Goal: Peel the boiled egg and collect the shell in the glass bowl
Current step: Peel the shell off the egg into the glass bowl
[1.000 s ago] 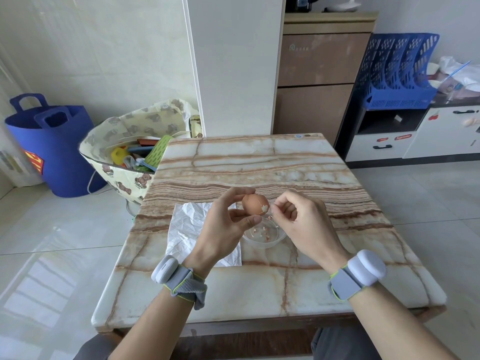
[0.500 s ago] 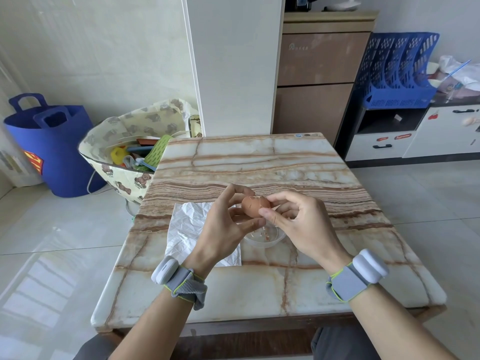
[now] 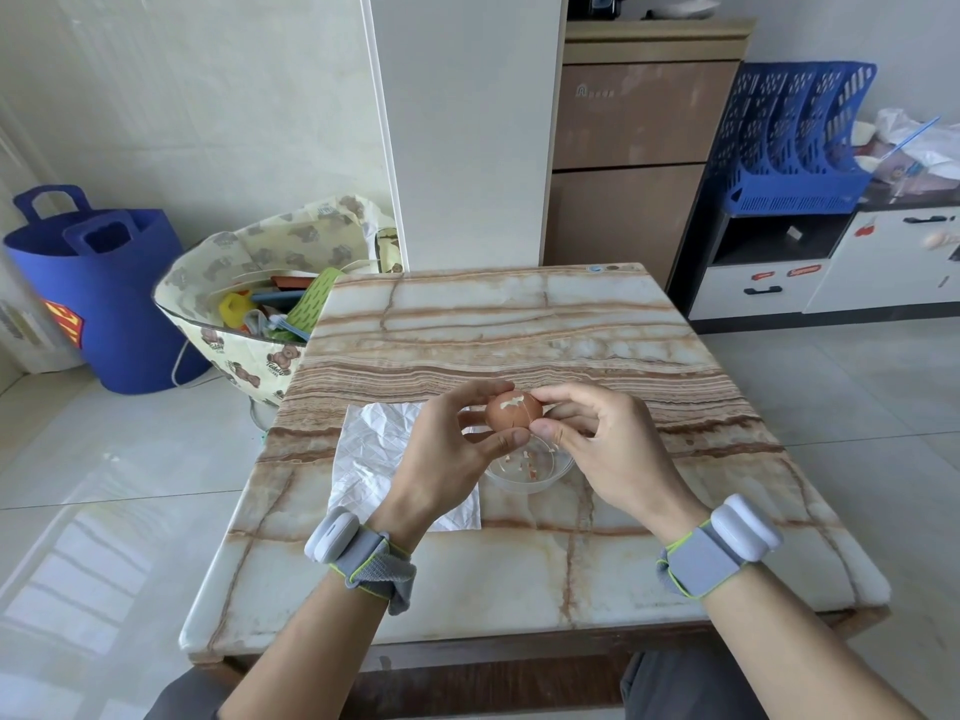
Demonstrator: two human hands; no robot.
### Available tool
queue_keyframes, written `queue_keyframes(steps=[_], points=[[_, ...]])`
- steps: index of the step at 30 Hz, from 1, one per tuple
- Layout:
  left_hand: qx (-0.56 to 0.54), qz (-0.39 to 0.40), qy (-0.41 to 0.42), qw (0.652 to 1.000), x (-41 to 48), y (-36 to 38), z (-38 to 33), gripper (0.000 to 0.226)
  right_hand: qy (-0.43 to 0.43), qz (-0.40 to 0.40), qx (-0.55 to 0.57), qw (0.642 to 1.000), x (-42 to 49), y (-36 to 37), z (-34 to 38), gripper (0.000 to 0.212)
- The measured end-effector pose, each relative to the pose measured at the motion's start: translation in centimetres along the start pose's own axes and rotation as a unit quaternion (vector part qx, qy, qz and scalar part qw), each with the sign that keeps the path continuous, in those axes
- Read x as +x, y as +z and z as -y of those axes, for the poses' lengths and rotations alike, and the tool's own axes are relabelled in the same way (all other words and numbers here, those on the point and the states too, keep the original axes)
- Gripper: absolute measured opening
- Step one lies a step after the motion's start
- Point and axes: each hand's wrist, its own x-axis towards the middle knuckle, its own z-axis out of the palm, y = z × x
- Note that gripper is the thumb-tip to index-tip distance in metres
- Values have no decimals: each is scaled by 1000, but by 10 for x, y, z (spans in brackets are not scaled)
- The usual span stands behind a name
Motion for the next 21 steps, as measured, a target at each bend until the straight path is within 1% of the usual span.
queue_keyframes(steps=[3, 5, 11, 17, 21], points=[[6, -9, 1, 1000, 0, 0, 0, 47, -14, -26, -6, 1000, 0, 1, 0, 20], [9, -9, 0, 1000, 0, 1, 0, 47, -25, -46, -17, 998, 1, 2, 1, 15], [3, -14, -4, 1000, -1, 2, 0, 46, -70, -70, -70, 993, 0, 4, 4, 12], [16, -25, -3, 1000, 0, 2, -1, 46, -87, -68, -92, 990, -1, 4, 5, 11], [23, -29, -1, 999, -1, 2, -1, 46, -123, -70, -125, 982, 0, 5, 4, 8]])
